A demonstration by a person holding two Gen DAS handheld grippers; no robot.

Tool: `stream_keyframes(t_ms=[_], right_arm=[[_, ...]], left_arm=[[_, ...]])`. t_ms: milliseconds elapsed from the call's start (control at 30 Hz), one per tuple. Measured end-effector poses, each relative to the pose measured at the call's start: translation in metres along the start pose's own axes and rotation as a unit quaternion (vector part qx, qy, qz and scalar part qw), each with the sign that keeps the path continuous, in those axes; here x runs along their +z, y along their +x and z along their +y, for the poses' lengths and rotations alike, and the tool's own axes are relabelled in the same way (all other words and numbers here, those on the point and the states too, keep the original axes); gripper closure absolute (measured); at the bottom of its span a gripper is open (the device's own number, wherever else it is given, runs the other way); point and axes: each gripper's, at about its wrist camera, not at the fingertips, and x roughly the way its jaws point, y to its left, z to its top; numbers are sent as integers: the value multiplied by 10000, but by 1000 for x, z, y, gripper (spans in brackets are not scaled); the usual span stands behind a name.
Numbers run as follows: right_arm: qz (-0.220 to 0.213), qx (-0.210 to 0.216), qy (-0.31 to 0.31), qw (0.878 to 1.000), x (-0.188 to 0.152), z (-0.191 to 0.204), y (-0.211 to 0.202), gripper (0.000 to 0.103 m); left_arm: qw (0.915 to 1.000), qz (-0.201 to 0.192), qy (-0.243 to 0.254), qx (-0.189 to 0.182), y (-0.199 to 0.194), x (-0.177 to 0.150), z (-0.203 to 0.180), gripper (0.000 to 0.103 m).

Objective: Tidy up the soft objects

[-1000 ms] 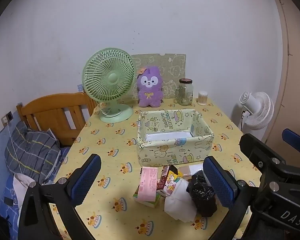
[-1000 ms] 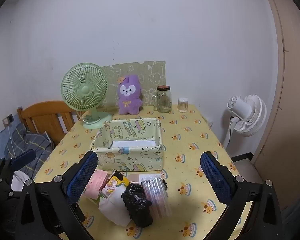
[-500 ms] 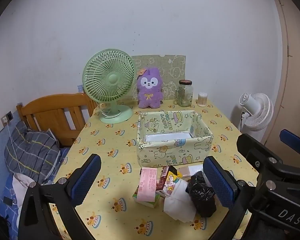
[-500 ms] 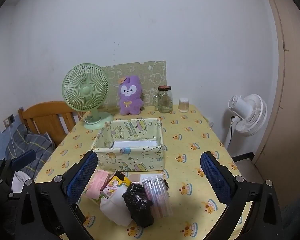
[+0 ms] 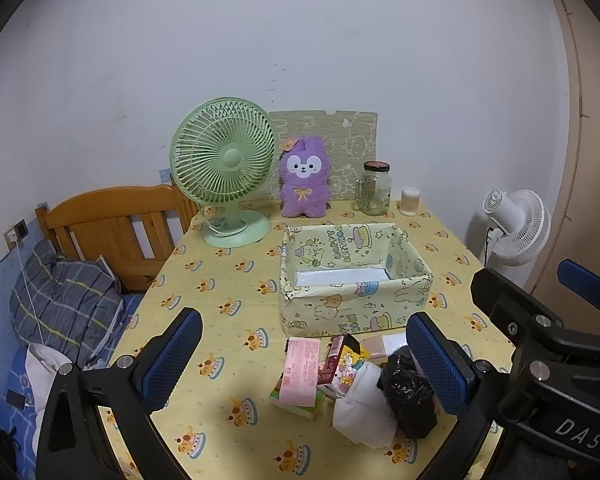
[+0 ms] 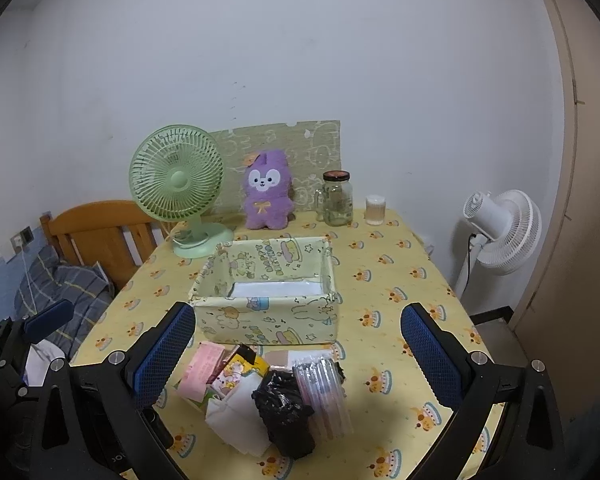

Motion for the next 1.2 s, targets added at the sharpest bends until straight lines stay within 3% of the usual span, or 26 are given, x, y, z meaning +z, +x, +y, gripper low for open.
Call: stream_keyframes(t_ms=[1200], right_arm=[[-44,-20,-55,10000,2,1,5,0]], left_arm=[[10000,7,1,8,5,4,0,0]])
